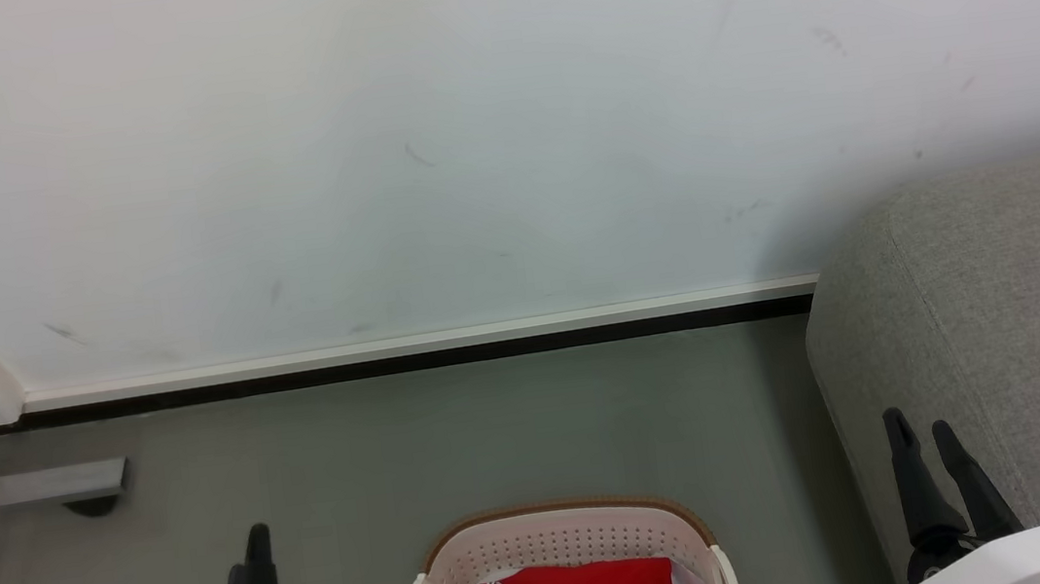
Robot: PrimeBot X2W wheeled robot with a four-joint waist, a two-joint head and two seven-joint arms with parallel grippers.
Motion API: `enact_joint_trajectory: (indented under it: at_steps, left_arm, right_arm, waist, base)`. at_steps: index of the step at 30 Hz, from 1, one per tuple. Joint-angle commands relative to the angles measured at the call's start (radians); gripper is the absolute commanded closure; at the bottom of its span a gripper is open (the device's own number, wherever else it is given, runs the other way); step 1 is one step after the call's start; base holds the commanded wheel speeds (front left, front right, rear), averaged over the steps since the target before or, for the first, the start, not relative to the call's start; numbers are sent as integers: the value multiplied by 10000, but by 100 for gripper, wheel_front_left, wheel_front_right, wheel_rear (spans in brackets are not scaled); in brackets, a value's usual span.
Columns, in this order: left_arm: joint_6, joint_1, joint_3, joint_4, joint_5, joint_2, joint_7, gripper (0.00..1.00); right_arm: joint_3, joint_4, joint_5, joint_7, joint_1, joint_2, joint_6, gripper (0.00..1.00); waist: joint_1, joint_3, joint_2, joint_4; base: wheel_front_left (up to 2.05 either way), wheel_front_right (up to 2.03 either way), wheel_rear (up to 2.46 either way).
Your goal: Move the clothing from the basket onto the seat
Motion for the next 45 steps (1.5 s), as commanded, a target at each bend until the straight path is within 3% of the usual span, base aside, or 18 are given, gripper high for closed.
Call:
enact_joint_trajectory:
  at_steps: [1,26,45]
  left_arm:
    - [11,-11,-35,-174,466,112,-123,0]
    - [-103,292,-387,-449,4685,142,-829,0]
    - [-125,435,-451,-202,6744,159,-1234,0]
  right_arm:
    - [64,-145,-478,-128,-243,-99,-7,0]
    - [-10,717,-3689,-831,-151,-146,-10,0]
    - [2,1803,-4703,-1256,-115,-172,-13,0]
  waist:
    - [-1,3,0,3]
    - [-1,81,0,-28]
    - [-1,33,0,-98]
  base:
    - [0,0,0]
    - [0,0,0]
    - [0,0,0]
